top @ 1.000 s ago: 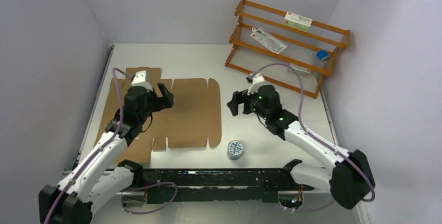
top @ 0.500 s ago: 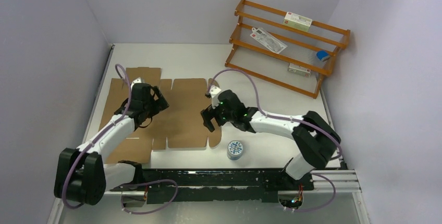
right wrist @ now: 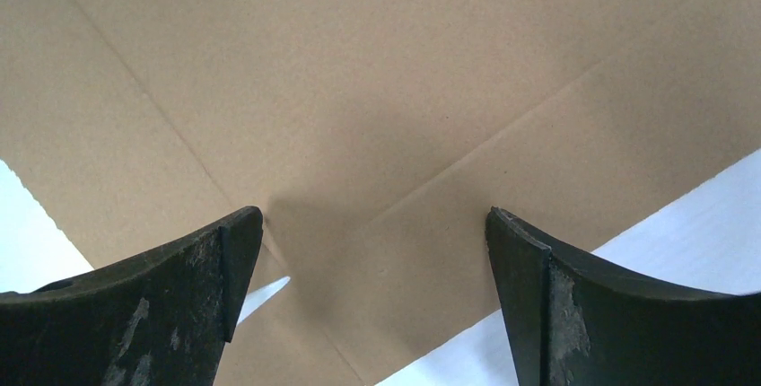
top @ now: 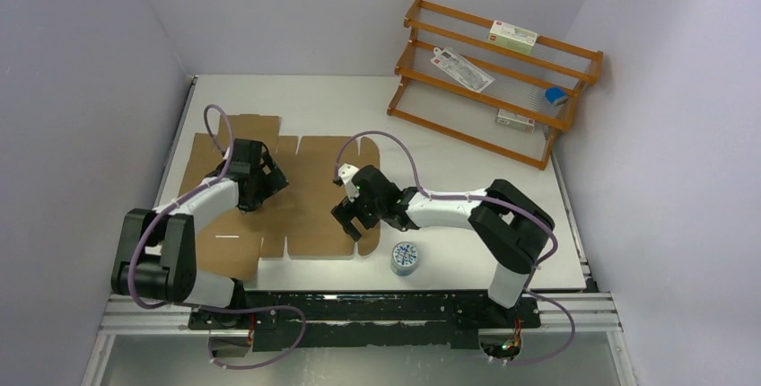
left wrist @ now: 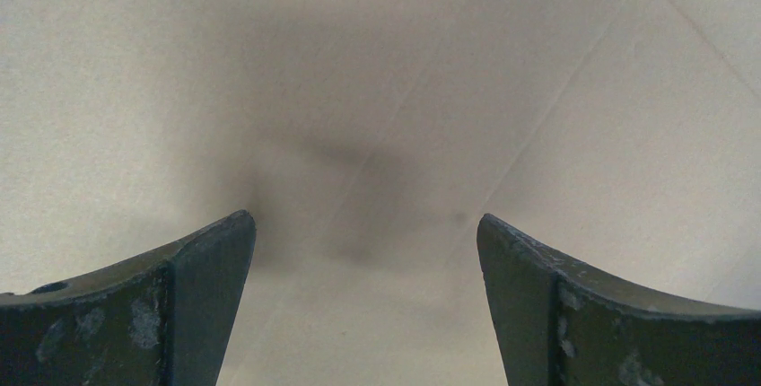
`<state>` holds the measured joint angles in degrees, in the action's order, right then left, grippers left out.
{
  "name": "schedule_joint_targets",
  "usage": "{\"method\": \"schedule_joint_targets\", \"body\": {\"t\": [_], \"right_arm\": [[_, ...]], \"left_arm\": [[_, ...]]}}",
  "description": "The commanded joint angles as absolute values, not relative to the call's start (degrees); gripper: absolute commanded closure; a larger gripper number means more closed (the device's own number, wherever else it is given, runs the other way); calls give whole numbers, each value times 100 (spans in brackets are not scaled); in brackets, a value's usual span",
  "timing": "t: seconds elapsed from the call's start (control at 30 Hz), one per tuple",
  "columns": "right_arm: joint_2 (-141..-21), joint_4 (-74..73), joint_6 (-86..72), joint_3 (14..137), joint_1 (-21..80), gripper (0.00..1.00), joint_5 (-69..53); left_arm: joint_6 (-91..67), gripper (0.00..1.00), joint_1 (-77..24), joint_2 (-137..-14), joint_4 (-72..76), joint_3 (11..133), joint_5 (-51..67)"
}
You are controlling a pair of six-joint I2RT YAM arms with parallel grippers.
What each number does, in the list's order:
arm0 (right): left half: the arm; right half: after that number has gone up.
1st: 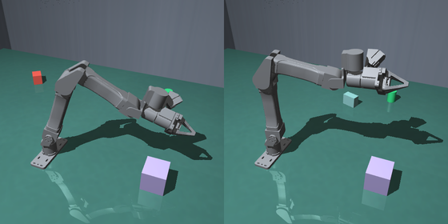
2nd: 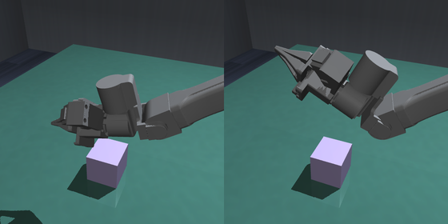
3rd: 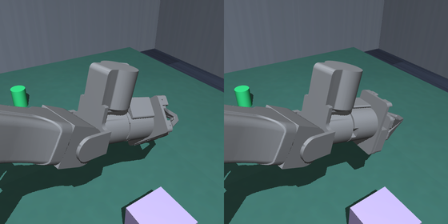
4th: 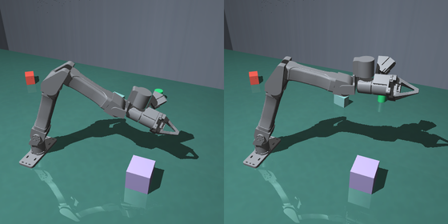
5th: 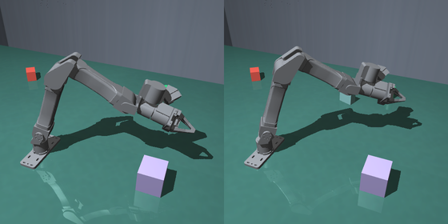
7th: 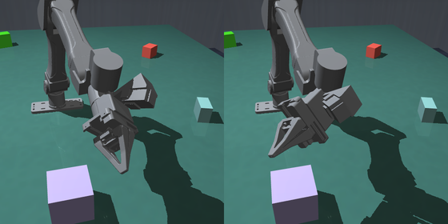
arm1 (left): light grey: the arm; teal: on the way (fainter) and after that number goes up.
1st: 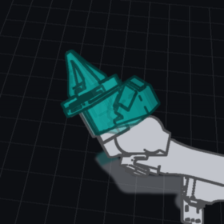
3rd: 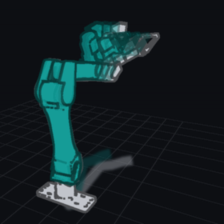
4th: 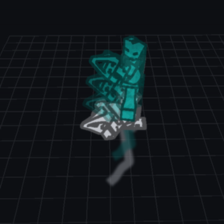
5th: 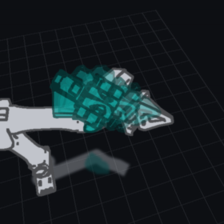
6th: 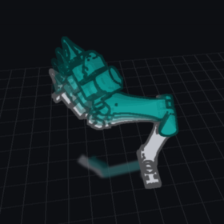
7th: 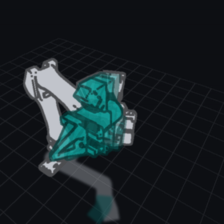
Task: Fold the paper box
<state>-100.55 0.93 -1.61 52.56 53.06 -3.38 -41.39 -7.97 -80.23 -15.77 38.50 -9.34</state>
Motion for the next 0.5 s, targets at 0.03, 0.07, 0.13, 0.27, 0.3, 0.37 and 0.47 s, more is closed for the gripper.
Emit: {"method": "schedule_joint_targets", "body": {"t": [0.03, 0.07, 0.13, 0.27, 0.3, 0.37, 0.47], "right_arm": [[-10228, -464, -200, 5190, 5708, 0, -553], [-10210, -492, -230, 5146, 5787, 0, -569], [-10158, -545, -277, 5076, 5958, 0, -645], [-10050, -628, -348, 5060, 6280, 0, -765], [-10020, -627, -359, 5067, 6356, 0, -817], [-9994, -671, -342, 5120, 6470, 0, -944], [-9962, -747, -292, 5217, 6625, 0, -1083]], "left_arm": [[-4009, 2, -747, -8338, -1469, 4236, -801], [-3882, 2, -747, -8438, -1369, 4293, -649], [-3697, 2, -755, -8743, -1380, 4548, -432], [-3595, 2, -764, -9252, -1182, 4832, -69], [-3586, 4, -788, -9329, -1095, 4878, 78], [-3551, 6, -875, -9504, -988, 5029, 205], [-3377, 7, -1099, -9879, -1109, 5473, 248]]}}
